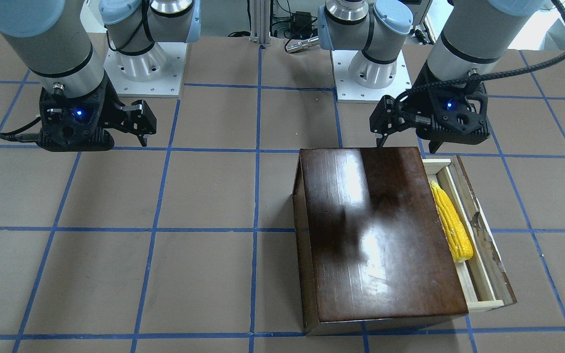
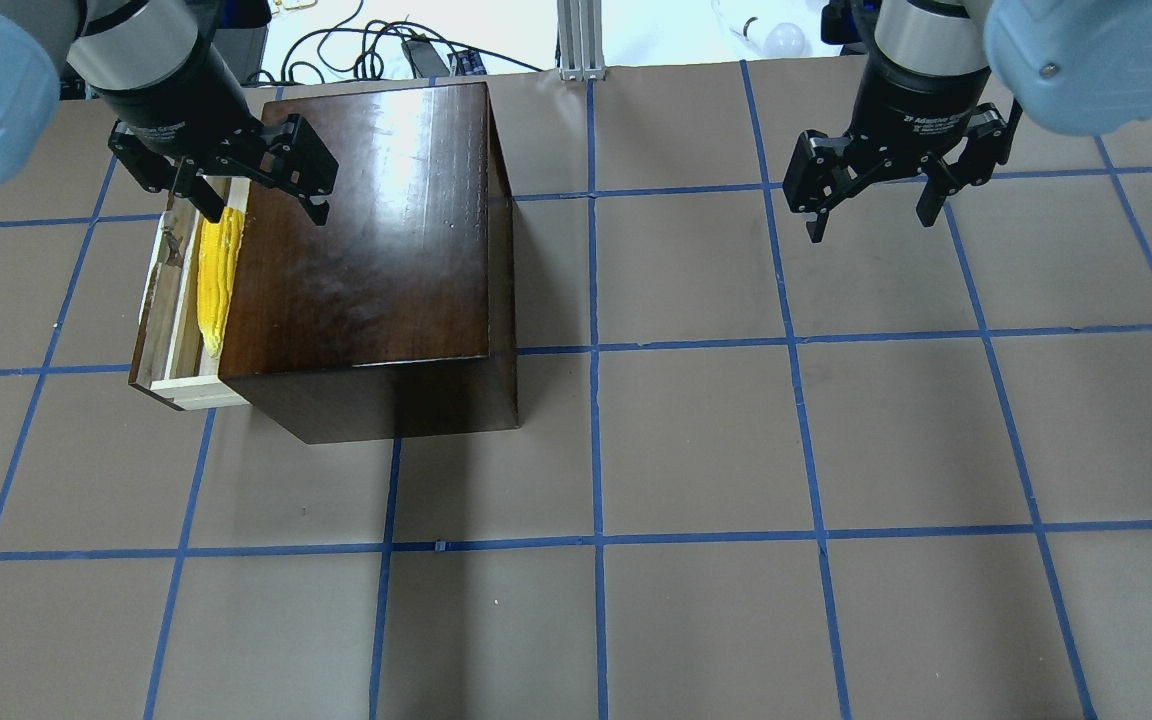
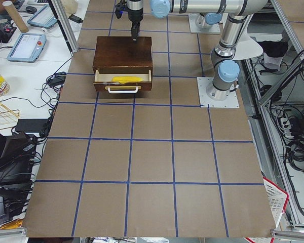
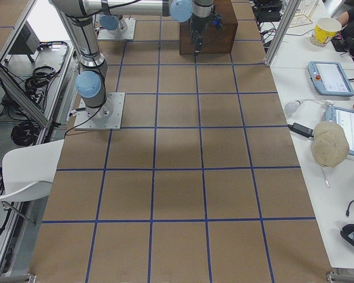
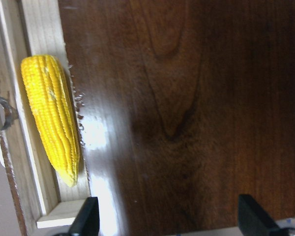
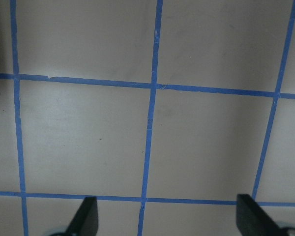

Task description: Open drawer and put corn inside

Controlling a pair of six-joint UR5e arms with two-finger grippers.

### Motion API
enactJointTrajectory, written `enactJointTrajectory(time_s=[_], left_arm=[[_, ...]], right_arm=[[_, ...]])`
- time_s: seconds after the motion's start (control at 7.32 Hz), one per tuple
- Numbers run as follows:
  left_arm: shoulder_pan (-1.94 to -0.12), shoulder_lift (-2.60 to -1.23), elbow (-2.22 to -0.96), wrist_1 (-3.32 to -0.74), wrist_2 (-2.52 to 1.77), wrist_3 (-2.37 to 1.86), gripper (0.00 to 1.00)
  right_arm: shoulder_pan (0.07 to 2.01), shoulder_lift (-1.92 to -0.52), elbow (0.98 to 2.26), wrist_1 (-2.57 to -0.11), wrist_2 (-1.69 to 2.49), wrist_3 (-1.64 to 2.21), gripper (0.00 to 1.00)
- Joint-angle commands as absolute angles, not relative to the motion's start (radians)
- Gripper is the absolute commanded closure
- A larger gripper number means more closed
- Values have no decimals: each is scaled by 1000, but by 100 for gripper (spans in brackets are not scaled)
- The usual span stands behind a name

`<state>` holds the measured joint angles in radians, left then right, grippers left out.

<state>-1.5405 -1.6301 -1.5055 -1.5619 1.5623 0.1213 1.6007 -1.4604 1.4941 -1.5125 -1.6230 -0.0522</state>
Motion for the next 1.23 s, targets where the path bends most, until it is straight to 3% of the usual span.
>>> enactJointTrajectory(time_s=[0.0,1.09], left_arm=[[-1543,-1624,-1502,-1572,1565,120,0],[-1542,-1586,-1508,-1569,1569,121,0]], right_arm=[[1600,-1460,1494,-1513,-1623,-52,0],[1600,-1460,1494,-1513,-1623,-52,0]])
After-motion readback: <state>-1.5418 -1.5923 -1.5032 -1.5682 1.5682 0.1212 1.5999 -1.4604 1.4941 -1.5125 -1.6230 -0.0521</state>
